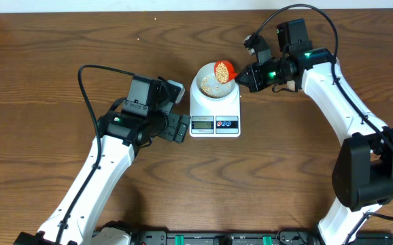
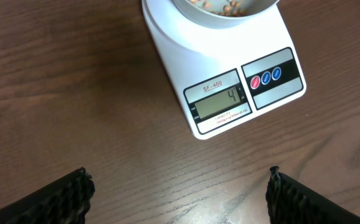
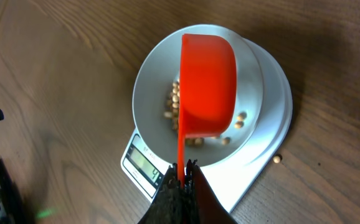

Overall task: Scoop item into bowl and weigh 50g on scale
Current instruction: 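Tilt the scoop with the right gripper to pour soybeans into the bowl, then hold the scoop tilted over the bowl, shaking out remaining soybeans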

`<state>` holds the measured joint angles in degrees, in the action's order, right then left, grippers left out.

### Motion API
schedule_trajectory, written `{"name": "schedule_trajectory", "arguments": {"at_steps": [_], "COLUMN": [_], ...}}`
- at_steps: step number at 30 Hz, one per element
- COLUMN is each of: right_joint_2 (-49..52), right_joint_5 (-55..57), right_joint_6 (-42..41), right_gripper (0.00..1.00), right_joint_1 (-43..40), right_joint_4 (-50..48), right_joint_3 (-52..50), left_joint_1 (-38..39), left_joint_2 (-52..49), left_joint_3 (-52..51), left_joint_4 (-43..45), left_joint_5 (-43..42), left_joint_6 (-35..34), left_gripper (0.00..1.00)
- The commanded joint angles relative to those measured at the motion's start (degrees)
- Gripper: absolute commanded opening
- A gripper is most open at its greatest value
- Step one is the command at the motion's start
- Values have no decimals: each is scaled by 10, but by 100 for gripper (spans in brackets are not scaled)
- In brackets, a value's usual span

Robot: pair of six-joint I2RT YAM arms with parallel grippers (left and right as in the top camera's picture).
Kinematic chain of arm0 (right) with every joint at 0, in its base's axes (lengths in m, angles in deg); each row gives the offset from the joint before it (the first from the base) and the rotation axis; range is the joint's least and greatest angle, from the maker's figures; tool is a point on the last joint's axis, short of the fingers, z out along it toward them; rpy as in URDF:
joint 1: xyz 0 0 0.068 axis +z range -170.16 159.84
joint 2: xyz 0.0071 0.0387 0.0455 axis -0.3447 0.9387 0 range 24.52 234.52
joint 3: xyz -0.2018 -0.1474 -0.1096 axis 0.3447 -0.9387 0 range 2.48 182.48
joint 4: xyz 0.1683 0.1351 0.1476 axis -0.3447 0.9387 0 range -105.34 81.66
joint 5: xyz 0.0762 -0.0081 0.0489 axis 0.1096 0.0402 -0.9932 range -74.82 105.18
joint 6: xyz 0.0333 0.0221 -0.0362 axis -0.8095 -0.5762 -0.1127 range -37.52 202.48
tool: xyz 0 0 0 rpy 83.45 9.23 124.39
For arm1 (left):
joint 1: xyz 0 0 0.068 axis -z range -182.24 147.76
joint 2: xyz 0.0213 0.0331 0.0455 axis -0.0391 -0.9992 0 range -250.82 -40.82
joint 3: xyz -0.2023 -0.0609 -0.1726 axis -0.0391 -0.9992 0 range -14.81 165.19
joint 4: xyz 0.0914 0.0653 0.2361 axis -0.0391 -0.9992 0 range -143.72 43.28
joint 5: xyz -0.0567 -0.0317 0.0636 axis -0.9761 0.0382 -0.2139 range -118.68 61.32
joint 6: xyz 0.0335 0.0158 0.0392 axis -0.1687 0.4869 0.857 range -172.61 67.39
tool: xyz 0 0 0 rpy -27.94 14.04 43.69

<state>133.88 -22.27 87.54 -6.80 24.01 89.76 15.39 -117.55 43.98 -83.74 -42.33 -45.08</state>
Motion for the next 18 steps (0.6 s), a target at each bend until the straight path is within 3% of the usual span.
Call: {"name": "schedule_trajectory", "arguments": {"at_steps": [1, 18], "right_joint_2": [-19, -19], "right_joint_5": [-6, -6], "right_joint_6": [10, 19], "right_gripper": [1, 1], "right_joint_1": [0, 0], "right_joint_4": [2, 1], "right_joint_3": [14, 15], "left_joint_1": [-2, -2], "left_joint_2": [-1, -1], "left_joint_3": [-2, -2], "left_joint_4": [0, 0], "left_joint_5": [-5, -5], "left_joint_6": [2, 2], "left_gripper": [91, 91]}}
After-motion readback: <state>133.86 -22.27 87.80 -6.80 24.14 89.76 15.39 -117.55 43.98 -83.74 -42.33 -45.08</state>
